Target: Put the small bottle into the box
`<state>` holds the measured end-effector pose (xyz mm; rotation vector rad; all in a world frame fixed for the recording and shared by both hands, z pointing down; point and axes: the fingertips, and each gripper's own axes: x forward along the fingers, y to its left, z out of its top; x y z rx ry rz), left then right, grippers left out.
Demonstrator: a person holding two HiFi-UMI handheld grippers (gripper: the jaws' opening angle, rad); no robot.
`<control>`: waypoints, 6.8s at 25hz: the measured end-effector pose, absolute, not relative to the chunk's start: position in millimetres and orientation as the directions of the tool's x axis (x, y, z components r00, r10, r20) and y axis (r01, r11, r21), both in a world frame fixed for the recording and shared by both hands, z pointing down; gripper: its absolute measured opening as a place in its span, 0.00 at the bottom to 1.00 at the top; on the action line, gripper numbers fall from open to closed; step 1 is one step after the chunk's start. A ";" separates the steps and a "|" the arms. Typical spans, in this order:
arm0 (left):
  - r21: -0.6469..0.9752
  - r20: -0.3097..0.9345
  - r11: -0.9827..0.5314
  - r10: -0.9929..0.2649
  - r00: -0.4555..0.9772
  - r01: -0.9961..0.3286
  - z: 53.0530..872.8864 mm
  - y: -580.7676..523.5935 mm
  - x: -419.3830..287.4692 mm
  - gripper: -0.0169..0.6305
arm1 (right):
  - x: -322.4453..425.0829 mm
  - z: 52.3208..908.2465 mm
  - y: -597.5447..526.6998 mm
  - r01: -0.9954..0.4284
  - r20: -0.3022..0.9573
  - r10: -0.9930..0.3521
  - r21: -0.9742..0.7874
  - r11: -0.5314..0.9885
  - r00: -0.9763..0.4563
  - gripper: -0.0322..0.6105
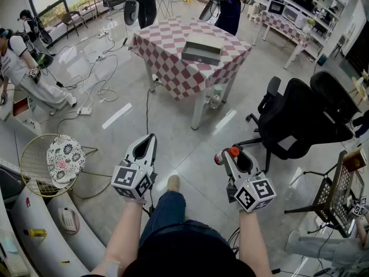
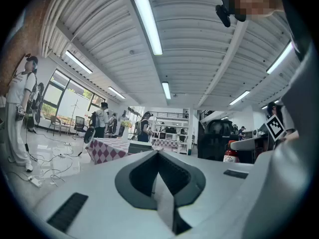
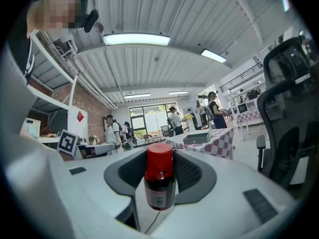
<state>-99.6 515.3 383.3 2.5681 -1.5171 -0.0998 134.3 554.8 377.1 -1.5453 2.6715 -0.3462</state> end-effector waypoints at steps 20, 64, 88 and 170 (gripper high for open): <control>0.167 0.065 -0.518 -0.843 0.534 -0.839 401.4 338.1 -97.4 0.03 | 124.6 392.4 385.9 -0.866 0.118 -0.873 -0.241 0.438 -0.474 0.30; 0.173 0.038 -0.529 -0.840 0.542 -0.831 415.7 88.4 -151.5 0.03 | 68.6 400.2 118.4 -0.840 0.079 -0.864 -0.290 0.458 -0.498 0.30; 0.189 0.084 -0.563 -0.807 0.585 -0.804 430.9 -56.4 -96.3 0.03 | 96.3 426.9 -29.7 -0.822 0.124 -0.845 -0.339 0.457 -0.521 0.30; 0.261 0.209 -0.629 -0.704 0.679 -0.732 499.9 -275.3 -44.2 0.03 | 73.8 515.1 -230.4 -0.796 0.460 -0.669 -0.162 0.583 -0.584 0.30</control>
